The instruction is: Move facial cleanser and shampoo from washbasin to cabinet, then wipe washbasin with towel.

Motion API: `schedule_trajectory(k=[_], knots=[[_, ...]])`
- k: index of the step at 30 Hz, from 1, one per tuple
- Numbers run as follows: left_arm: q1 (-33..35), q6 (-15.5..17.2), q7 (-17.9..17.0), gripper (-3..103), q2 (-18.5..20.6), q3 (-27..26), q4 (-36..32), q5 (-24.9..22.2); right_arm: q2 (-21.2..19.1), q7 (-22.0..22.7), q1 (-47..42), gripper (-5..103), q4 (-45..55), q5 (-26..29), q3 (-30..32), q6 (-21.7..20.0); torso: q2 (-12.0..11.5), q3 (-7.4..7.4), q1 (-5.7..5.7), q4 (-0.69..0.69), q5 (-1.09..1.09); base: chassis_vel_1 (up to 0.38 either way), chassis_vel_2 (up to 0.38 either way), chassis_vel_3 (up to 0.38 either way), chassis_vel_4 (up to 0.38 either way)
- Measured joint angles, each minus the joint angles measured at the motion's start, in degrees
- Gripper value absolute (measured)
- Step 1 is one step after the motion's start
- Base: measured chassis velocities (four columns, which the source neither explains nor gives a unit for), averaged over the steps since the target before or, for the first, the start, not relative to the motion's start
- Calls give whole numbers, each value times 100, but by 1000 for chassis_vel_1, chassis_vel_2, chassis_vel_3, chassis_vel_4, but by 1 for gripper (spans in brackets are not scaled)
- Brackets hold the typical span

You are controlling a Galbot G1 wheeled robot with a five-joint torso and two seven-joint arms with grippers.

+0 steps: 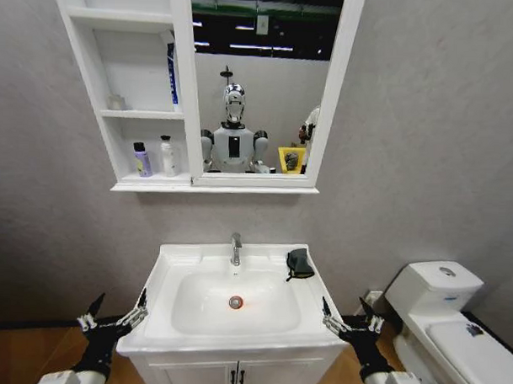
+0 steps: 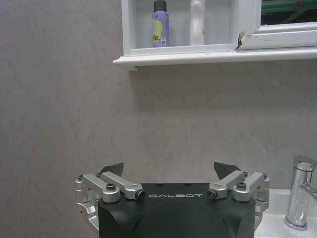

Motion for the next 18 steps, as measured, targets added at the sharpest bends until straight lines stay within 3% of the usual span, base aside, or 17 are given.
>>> schedule_trajectory(k=[4,7,9,11,12,15,17,18], knots=[[-1,0,-1,100,1,0,0,-1,-39,21,179,100,-117,-1,-17,-18,-1,2,5,-1,0,-130,127,152,-138],[-1,1,-2,100,2,1,0,-2,-222,208,581,100,-351,202,-19,-286,-1,1,4,-1,2,-94,57,20,-20],[-1,1,-1,100,3,0,1,-3,-521,654,1021,100,-704,704,68,-653,-1,0,-1,2,0,0,0,0,0],[-1,1,-2,100,2,0,1,-3,-624,801,1155,100,-843,876,101,-773,0,0,-3,-2,1,33,-2,-11,12],[-1,2,-2,100,2,0,1,-3,-977,1109,1640,100,-1333,1315,47,-1095,2,-2,-7,-1,0,32,-30,-61,10],[-1,2,-2,100,3,0,1,-3,-1195,1193,1980,100,-1705,1512,-54,-1248,3,-2,-7,-2,3,41,-32,-61,25],[-1,1,-3,100,2,0,1,-3,-1730,1206,2869,100,-2497,1993,-404,-1581,2,-1,-7,1,2,0,0,0,0],[-1,1,-3,100,2,0,1,-3,-1730,1206,2869,100,-2497,1993,-404,-1581,2,-1,-7,1,2,0,0,0,0]])
